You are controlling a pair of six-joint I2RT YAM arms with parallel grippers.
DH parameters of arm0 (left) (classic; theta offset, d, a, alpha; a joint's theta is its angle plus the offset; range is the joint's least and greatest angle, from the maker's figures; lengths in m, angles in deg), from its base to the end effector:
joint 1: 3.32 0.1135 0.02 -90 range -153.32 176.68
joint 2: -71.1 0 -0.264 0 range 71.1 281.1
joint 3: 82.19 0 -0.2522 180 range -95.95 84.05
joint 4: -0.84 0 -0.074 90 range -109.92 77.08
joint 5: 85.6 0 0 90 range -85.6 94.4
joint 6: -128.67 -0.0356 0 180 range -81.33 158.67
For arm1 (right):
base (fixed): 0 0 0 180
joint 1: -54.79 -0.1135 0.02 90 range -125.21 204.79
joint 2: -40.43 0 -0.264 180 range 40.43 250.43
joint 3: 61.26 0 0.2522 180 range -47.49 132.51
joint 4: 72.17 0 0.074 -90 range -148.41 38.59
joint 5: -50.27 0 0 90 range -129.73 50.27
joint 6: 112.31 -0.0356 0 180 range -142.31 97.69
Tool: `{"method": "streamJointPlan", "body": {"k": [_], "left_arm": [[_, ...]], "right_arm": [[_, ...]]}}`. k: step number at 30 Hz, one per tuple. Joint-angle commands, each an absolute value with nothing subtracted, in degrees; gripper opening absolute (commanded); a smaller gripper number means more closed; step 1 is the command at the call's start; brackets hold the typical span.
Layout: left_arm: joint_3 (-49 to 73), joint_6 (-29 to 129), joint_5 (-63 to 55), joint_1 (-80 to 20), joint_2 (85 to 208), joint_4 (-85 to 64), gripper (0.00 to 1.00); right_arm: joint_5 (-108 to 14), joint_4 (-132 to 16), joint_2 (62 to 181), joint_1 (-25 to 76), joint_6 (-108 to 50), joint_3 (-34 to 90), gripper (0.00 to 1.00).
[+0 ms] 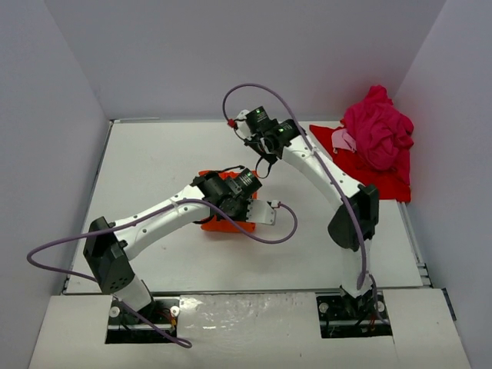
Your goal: Fold and stack the t-shirts
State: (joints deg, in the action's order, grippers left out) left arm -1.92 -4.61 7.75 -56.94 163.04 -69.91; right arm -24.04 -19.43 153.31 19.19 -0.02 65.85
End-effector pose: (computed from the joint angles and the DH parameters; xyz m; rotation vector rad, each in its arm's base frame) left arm 0.1966 -0.2633 0.3140 1.9830 1.7826 0.0199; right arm 0.3730 0.2552 0.3513 -0.9430 2.0092 -0.1793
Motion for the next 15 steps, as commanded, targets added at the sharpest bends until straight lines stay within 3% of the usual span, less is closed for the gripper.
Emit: {"method": "streamJointPlan", "body": {"k": [1, 15], "left_arm": [[-4.26, -7.67, 12.27, -56.83, 162.92, -67.86, 0.0], [-10.22, -13.82, 17.9, -47.05, 174.84, -50.11, 0.0]], "right_arm": [[-14.26, -27.36, 143.56, 24.51, -2.59, 63.17, 0.25], [-13.67, -31.32, 134.21, 27.48, -1.63, 52.97, 0.24]]}}
